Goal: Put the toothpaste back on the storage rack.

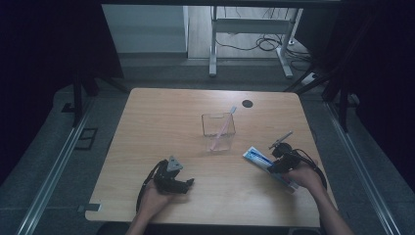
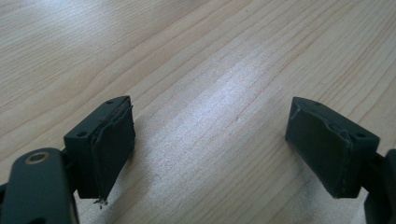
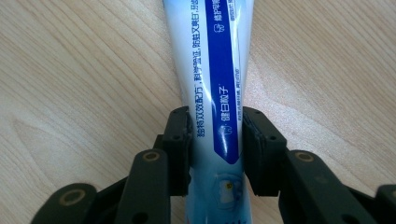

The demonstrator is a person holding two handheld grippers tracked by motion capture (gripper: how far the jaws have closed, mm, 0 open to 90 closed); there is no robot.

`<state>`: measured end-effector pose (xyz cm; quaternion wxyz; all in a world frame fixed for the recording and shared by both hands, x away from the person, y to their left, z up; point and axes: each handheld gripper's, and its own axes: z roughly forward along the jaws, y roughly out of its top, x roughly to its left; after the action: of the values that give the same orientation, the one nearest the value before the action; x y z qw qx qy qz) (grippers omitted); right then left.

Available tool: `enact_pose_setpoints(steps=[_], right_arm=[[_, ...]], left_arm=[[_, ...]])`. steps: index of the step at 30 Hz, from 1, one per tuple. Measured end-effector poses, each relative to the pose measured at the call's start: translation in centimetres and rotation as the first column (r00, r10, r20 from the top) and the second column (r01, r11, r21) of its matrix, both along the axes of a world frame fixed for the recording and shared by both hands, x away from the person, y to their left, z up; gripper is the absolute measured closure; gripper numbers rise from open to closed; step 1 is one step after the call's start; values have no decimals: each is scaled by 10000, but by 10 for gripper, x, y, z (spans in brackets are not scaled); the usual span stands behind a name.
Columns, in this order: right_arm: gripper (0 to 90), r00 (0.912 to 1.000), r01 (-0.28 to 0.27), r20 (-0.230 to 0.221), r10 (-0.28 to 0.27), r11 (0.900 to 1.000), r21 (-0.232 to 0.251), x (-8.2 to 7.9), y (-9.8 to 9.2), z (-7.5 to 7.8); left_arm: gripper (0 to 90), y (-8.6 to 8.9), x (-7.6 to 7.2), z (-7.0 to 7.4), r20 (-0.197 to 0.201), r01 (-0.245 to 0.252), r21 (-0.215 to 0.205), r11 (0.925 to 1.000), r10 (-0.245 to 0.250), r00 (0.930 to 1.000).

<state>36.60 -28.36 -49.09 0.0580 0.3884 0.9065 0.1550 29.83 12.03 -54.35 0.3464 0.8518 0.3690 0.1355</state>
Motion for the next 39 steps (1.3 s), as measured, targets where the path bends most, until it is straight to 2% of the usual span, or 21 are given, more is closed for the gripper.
enact_pose_setpoints(steps=[11, 18, 23, 33, 39], right_arm=[[723, 9997, 172, 161, -176, 9995, 250, -2, -3, 3], [733, 9991, 228, 357, -239, 9993, 296, -5, -6, 4], [736, 9983, 271, 506, -297, 9983, 508, -7, -8, 7], [739, 9945, 264, 967, -405, 9894, 1426, -12, -11, 32], [739, 9922, 262, 1164, -455, 9863, 1627, -13, -10, 43]], left_arm=[[159, 0, 0, 0, 2, -4, 8, 10000, 4, 10000], [159, 0, 0, 0, -6, 0, 3, 10000, 0, 10000], [159, 0, 0, 0, -8, -13, 4, 10000, 13, 10000], [159, 0, 0, 0, -17, -7, 19, 10000, 7, 10000], [159, 0, 0, 0, -14, -7, 19, 10000, 7, 10000]])
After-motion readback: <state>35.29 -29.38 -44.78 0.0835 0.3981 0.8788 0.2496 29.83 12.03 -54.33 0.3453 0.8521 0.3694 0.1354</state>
